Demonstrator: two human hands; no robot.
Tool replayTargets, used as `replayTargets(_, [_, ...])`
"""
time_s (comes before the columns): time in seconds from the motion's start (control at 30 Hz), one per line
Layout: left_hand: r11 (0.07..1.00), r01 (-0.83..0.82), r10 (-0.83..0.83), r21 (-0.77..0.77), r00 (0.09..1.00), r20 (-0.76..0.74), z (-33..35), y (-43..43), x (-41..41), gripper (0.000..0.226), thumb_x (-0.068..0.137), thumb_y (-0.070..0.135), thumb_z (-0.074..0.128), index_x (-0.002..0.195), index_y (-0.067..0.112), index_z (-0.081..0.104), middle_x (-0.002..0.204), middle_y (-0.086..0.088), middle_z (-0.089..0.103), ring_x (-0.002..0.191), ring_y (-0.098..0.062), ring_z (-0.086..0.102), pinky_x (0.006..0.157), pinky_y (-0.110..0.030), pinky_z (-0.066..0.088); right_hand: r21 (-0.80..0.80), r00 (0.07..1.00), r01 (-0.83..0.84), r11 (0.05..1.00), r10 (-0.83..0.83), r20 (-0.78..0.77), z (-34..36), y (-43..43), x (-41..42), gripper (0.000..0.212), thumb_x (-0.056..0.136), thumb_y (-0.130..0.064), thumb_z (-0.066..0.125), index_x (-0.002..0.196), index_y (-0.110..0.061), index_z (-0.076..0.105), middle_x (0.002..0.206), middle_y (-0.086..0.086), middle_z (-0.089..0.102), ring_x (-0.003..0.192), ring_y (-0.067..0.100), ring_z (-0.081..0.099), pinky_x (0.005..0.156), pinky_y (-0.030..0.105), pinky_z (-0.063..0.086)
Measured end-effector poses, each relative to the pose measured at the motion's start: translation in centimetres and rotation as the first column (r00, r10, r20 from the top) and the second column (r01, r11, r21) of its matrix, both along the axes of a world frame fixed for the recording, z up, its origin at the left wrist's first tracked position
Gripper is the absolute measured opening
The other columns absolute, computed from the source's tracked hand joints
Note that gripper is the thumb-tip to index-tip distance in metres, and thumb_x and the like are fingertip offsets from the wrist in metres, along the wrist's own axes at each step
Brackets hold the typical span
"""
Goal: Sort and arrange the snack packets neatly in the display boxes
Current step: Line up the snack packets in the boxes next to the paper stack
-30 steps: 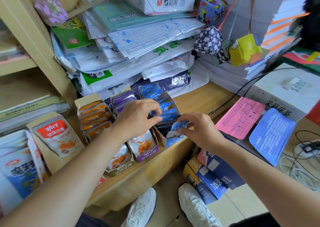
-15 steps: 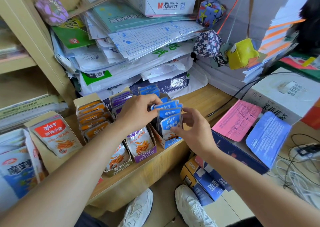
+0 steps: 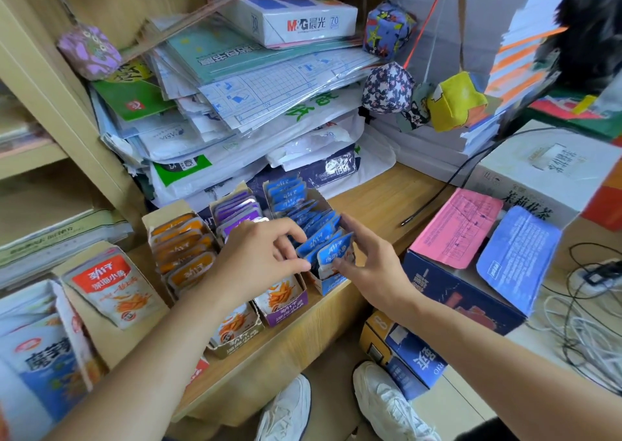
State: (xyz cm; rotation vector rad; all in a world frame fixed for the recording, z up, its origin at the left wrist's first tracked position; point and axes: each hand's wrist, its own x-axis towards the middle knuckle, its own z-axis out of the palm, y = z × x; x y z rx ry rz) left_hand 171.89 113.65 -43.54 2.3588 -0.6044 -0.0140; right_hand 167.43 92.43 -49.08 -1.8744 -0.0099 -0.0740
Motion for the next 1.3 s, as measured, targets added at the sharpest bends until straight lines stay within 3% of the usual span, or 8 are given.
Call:
replayTargets(0.1, [0.995, -0.054, 0.058, -0.087, 0.998, 0.037, -0.9, -1.1, 0.3, 0.025, 0.073, 0.022, 0.089, 0.089, 0.028, 0.071, 0.067, 0.015, 0.07, 0.062, -0.004, 0.064, 0.066, -0.021, 0.054, -0.028, 0.998, -0.069, 0.997, 0.07, 0.009, 0.0, 0.0, -0.1, 0.08, 0.089, 0.006, 0.067, 0.156, -0.018, 0.029, 0.146, -0.021, 0.043, 0.129, -0.024, 0.034, 0.106, 0.004, 0.032])
replayTargets(0.33, [0.995, -0.001, 0.0, -0.1, 1.0, -0.011, -0.2, -0.4, 0.7, 0.024, 0.078, 0.02, 0.085, 0.097, 0.03, 0.074, 0.077, 0.015, 0.072, 0.063, -0.007, 0.065, 0.066, -0.023, 0.056, 0.003, 0.998, -0.057, 0.998, 0.057, 0.02, 0.2, -0.6, 0.2, 0.105, 0.088, 0.007, 0.066, 0.159, -0.038, 0.003, 0.163, -0.016, 0.02, 0.148, -0.001, 0.024, 0.111, 0.023, 0.041])
replayTargets(0.4, [0.989, -0.049, 0.059, -0.143, 0.996, 0.072, -0.2, 0.1, 1.2, 0.018, 0.08, 0.023, 0.084, 0.095, 0.029, 0.077, 0.076, 0.016, 0.071, 0.068, -0.008, 0.066, 0.067, -0.024, 0.056, -0.129, 0.992, -0.093, 0.987, 0.103, 0.072, 0.3, -0.4, 0.2, 0.103, 0.088, 0.01, 0.061, 0.158, -0.042, 0.007, 0.164, -0.021, 0.013, 0.151, 0.0, 0.015, 0.116, 0.023, 0.034])
replayTargets(0.5, [0.995, -0.027, 0.034, -0.093, 0.996, 0.077, -0.6, -0.3, 1.2, 0.02, 0.079, 0.028, 0.085, 0.098, 0.03, 0.08, 0.078, 0.015, 0.072, 0.072, -0.006, 0.067, 0.068, -0.021, 0.055, -0.289, 0.979, -0.156, 0.944, 0.187, 0.083, 0.4, -0.1, 0.3, 0.091, 0.088, 0.012, 0.059, 0.158, -0.033, 0.021, 0.167, -0.014, 0.005, 0.153, 0.004, 0.005, 0.103, -0.002, 0.023])
replayTargets(0.7, [0.996, -0.033, 0.042, -0.083, 0.993, 0.108, -1.2, -1.1, 1.2, 0.018, 0.083, 0.021, 0.082, 0.101, 0.022, 0.08, 0.083, 0.013, 0.073, 0.076, -0.001, 0.068, 0.072, -0.017, 0.056, -0.256, 0.988, -0.116, 0.96, 0.138, 0.07, 0.6, -0.4, 0.3, 0.087, 0.084, 0.006, 0.064, 0.156, -0.029, 0.03, 0.166, -0.014, 0.003, 0.138, -0.021, 0.009, 0.091, -0.004, 0.033])
replayTargets(0.83, [0.998, -0.007, 0.0, 0.059, 0.993, 0.116, -0.5, -0.4, 1.5, 0.026, 0.08, 0.033, 0.083, 0.106, 0.033, 0.078, 0.086, 0.019, 0.072, 0.074, 0.0, 0.064, 0.072, -0.023, 0.055, -0.096, 0.993, -0.117, 0.988, 0.117, -0.005, 0.6, -0.2, 0.3, 0.093, 0.084, 0.005, 0.069, 0.154, -0.035, 0.023, 0.154, -0.015, 0.035, 0.135, -0.016, 0.033, 0.094, 0.002, 0.04])
replayTargets(0.9, [0.984, 0.014, -0.035, 0.18, 0.993, 0.112, -0.3, -0.2, 1.6, 0.03, 0.079, 0.033, 0.084, 0.108, 0.037, 0.076, 0.087, 0.021, 0.071, 0.076, 0.004, 0.061, 0.075, -0.024, 0.054, -0.137, 0.994, -0.107, 0.985, 0.106, -0.012, 0.6, -0.2, 0.4, 0.091, 0.084, 0.005, 0.069, 0.157, -0.027, 0.025, 0.162, -0.009, 0.026, 0.142, -0.005, 0.028, 0.095, 0.0, 0.039])
replayTargets(1.3, [0.999, 0.03, -0.033, -0.031, 0.994, -0.106, 0.0, 0.3, 2.6, 0.025, 0.082, 0.003, 0.08, 0.095, 0.024, 0.08, 0.086, 0.011, 0.077, 0.08, -0.001, 0.072, 0.081, -0.017, 0.057, -0.159, 0.995, -0.071, 0.985, 0.081, 0.055, -0.1, -0.4, 0.6, 0.077, 0.083, 0.004, 0.071, 0.149, -0.023, 0.043, 0.145, -0.008, 0.05, 0.13, 0.004, 0.05, 0.098, 0.011, 0.047])
